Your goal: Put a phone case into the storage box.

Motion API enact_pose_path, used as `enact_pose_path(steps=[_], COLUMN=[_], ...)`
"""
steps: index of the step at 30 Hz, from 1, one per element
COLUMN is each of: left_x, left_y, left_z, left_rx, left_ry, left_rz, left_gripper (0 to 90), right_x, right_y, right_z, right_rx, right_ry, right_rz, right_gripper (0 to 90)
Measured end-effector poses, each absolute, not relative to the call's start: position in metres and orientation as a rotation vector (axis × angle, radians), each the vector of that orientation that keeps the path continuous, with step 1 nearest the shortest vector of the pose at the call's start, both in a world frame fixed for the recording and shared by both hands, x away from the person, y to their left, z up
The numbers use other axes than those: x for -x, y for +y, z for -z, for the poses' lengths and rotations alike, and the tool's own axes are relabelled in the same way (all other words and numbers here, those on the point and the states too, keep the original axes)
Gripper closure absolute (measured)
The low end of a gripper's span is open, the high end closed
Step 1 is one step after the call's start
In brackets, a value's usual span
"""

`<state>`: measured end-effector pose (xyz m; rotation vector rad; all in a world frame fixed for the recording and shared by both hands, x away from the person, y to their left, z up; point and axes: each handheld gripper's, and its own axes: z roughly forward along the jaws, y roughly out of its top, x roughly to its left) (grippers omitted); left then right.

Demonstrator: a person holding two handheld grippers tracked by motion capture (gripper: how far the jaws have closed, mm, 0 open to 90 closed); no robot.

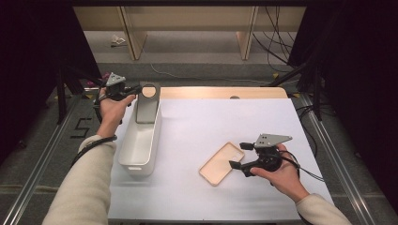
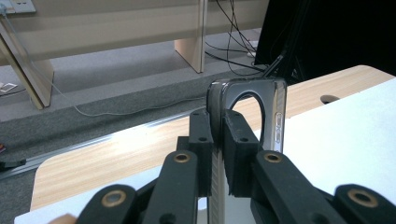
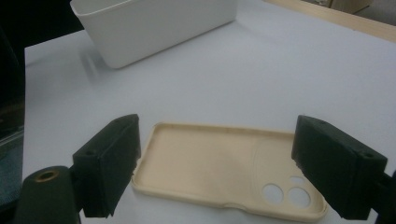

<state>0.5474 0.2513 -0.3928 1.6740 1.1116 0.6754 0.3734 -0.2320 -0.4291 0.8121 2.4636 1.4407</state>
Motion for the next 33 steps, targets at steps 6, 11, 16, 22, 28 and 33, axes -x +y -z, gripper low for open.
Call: enact_pose_path(steps=[6,11,16,22,28,33], left_x=[-0.548,-0.549,-0.55,-0.552,-0.554,-0.557], left_y=[0.253,0.254,0.256,0.257,0.256,0.255], left_z=[0.397,0.399,0.403,0.405,0.405,0.406], left_rx=[-1.678,-1.697,-1.715,-1.716,-1.743,-1.762], left_ry=[1.138,1.167,1.19,1.218,1.223,1.246], left_rz=[-0.674,-0.687,-0.695,-0.707,-0.723,-0.737], left_gripper=[81.6,81.3,81.5,81.3,79.7,78.3], right_x=[-0.373,-0.374,-0.374,-0.374,-0.374,-0.374], right_y=[-0.232,-0.231,-0.231,-0.231,-0.232,-0.23], right_z=[0.429,0.43,0.43,0.431,0.431,0.431], right_rx=[-0.811,-0.812,-0.808,-0.81,-0.811,-0.808], right_ry=[2.467,2.469,2.471,2.475,2.475,2.478], right_rz=[-1.441,-1.442,-1.442,-1.439,-1.439,-1.438], right_gripper=[16.5,16.6,16.6,16.7,16.8,16.7])
